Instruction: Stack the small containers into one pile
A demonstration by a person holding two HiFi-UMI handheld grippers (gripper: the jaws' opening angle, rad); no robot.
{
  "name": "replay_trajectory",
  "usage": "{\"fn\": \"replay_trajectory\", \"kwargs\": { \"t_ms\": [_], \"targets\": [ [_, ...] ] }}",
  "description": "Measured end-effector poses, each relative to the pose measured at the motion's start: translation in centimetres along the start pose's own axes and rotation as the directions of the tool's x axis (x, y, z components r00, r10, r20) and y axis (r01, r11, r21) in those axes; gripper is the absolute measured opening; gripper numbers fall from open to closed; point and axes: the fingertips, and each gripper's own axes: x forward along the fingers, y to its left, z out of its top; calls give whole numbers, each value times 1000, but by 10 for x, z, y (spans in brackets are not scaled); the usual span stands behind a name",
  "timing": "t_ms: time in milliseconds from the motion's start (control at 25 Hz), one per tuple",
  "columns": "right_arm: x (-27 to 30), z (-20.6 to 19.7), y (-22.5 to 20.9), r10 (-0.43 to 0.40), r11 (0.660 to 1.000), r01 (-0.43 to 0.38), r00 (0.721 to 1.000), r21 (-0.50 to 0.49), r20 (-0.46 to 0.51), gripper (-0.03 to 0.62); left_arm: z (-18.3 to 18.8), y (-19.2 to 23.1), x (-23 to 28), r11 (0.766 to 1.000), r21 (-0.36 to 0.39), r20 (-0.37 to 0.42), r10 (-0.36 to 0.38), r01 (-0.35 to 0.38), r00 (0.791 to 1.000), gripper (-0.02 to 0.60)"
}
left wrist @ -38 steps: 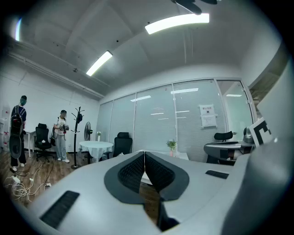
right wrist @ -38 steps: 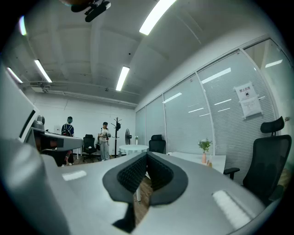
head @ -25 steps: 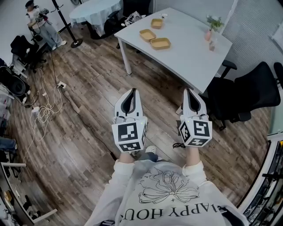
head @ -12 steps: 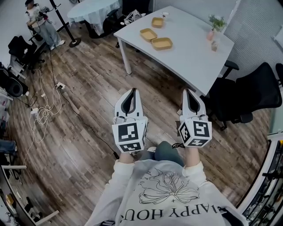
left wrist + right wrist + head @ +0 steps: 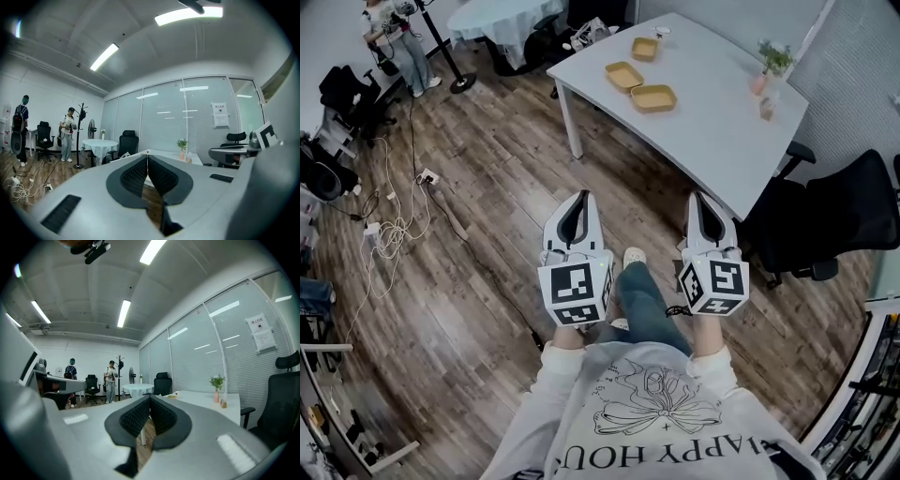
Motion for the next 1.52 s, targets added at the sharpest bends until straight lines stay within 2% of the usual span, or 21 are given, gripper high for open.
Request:
{"fn": "replay_trajectory", "kwargs": {
  "t_ms": [280, 920, 1240, 1520],
  "targets": [
    [78, 0, -20, 17, 1000, -17, 1000, 23, -4, 11, 6, 23, 67, 1000, 2, -5, 30, -30, 1000, 8],
    [320, 23, -84, 90, 995, -90, 996, 47, -1, 11, 48, 74, 290, 995, -7, 0, 99, -99, 995, 8],
    [389, 11, -106, 96, 993, -94, 995, 67, -37, 11, 49, 88, 360, 995, -21, -21, 101, -101, 995, 8],
    [439, -3, -125, 51, 996, -44, 995, 83, -84, 11, 44, 103, 417, 997, -23, -58, 75, -76, 996, 8]
  ]
}}
